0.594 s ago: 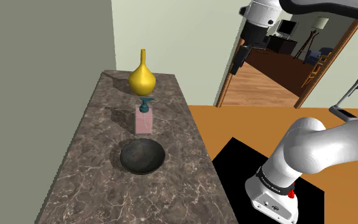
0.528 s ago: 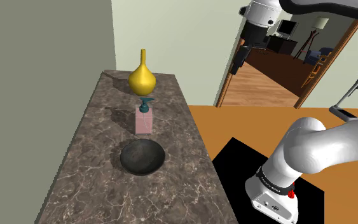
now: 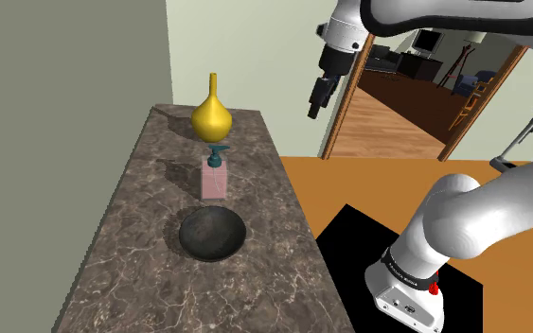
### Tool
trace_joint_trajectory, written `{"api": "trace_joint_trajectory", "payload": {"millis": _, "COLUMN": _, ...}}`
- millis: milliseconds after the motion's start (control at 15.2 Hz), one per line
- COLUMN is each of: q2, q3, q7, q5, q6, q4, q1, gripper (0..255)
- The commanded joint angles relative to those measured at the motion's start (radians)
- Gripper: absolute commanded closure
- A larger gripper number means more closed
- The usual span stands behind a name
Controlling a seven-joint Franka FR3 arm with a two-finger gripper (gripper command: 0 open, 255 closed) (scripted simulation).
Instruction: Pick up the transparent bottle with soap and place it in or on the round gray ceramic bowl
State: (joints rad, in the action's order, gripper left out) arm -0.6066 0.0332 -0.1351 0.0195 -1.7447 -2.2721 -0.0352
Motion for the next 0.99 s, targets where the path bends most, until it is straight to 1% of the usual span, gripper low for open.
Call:
{"api": "trace_joint_trajectory", "payload": {"millis": 0, "q2": 0.075, "q3": 0.012, "q7": 0.009, "q5": -0.012, "q6": -0.050, "q4": 0.019, "q1": -0.010, "gripper": 0}}
{"api": "trace_joint_trajectory", "payload": {"millis": 462, "q2": 0.319, "q3": 0.049, "q7": 0.029, "q5": -0.042, "q6": -0.165, "q4": 0.127, "q1": -0.040, "gripper": 0}}
{"api": "trace_joint_trajectory", "payload": {"millis": 924, "q2": 0.574, "q3": 0.085, "q7": 0.048, "q5": -0.055, "q6": -0.234, "q4": 0.293, "q1": -0.068, "gripper": 0}}
